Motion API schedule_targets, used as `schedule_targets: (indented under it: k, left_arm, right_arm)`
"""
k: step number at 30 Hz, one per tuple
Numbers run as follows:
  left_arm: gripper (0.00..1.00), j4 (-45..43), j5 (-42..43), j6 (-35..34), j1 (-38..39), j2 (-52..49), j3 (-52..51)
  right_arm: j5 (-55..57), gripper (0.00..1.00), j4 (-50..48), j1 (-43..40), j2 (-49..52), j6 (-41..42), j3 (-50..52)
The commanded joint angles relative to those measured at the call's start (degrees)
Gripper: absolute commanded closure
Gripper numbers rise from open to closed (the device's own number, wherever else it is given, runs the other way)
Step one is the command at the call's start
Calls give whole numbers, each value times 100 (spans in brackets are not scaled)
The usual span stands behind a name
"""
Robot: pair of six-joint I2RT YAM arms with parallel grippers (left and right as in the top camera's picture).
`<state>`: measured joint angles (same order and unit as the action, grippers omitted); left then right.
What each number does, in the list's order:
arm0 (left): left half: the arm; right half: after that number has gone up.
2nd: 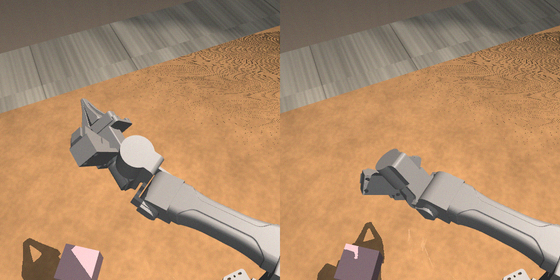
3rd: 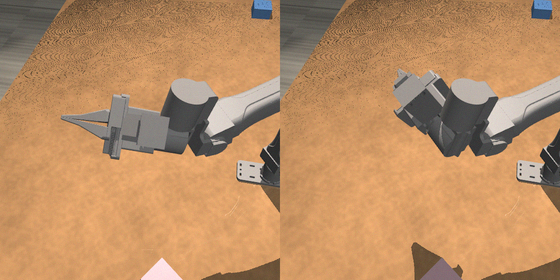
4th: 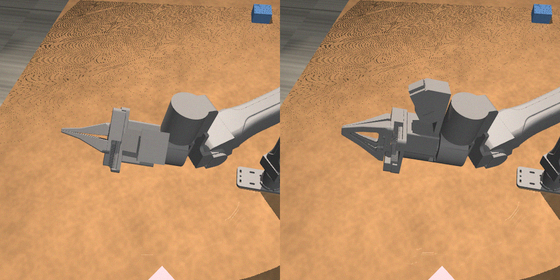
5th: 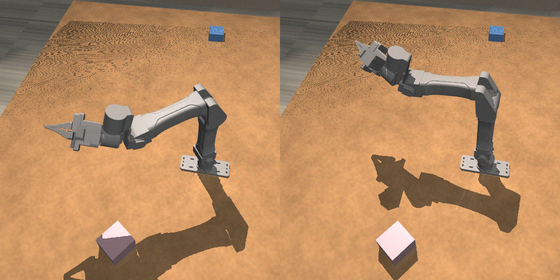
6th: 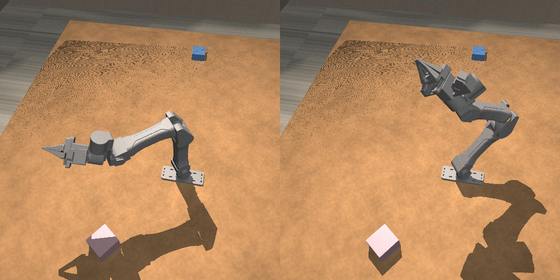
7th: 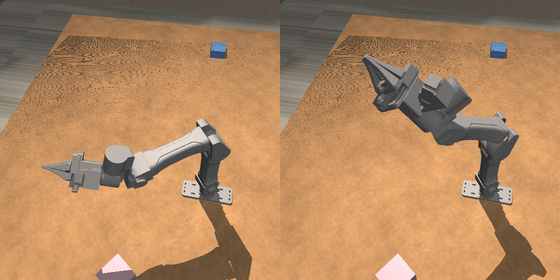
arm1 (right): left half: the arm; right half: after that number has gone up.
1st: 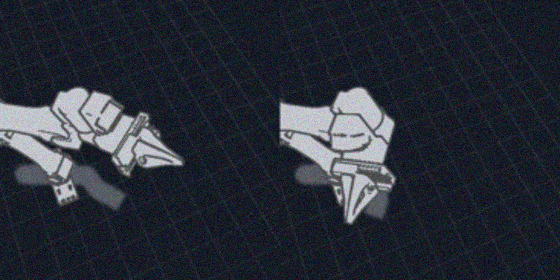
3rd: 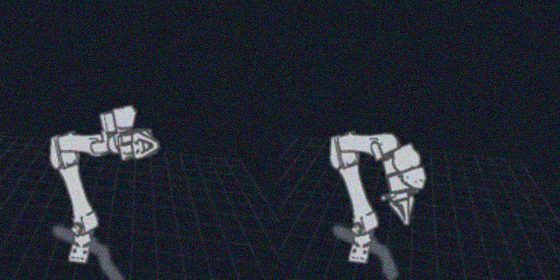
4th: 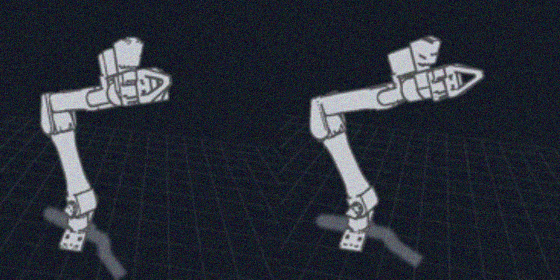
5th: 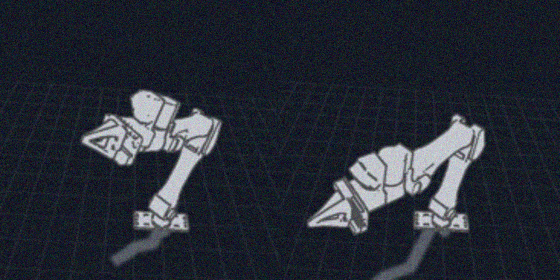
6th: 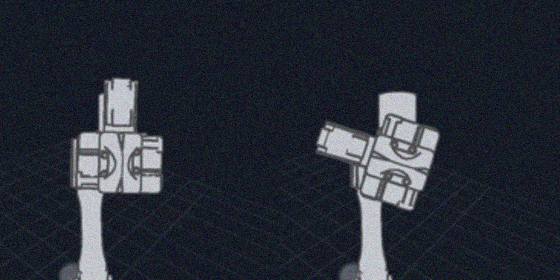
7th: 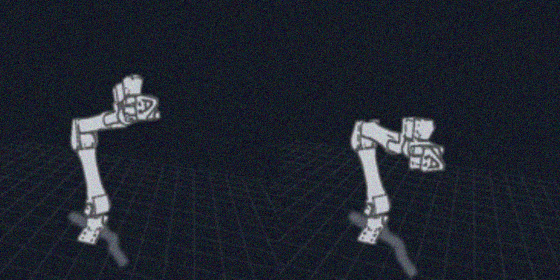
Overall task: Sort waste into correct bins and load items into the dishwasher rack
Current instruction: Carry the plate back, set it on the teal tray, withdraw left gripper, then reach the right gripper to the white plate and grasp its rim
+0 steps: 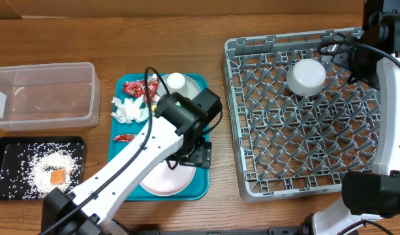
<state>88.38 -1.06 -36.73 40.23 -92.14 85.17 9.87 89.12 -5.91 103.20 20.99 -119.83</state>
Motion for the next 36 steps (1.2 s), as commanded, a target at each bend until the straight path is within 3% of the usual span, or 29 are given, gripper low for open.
schedule_targets:
  k: [1,8,11,15,17,20,24,28,36]
  left_arm:
    - [0,466,-1067,-894,-251,313,656]
    - [0,791,-1392,-1128,-1565,957,951]
    - [0,844,-1543,-723,-2544,1257,949]
    - [0,844,-1266,-612,-3672,1473,949]
    - [0,844,-1161,-267,-4096,1502,949]
    - [0,844,-1187,-83,-4684,1502,949]
    - [0,844,-881,-96,-5445,1502,949]
    - [0,844,-848,-48,-5906,1502,949]
    - [0,844,-798,-52,-6127,1502,949]
  right_arm:
    - [59,0,-31,7,-52,26,-13]
    - [-221,0,-153,7,-52,48,-13]
    - [-953,0,-361,7,-52,50,-15]
    - [-2227,0,-396,7,-52,50,-15]
    - [-3451,0,-367,26,-52,-9,-13]
    - [-4603,5,-275,323,-70,-946,-13]
    - [-3381,7,2,1425,-66,-1095,-13]
    - [-2736,2,-168,2675,-39,-1095,83]
    - [-1158,0,-1849,4669,-26,-122,1534]
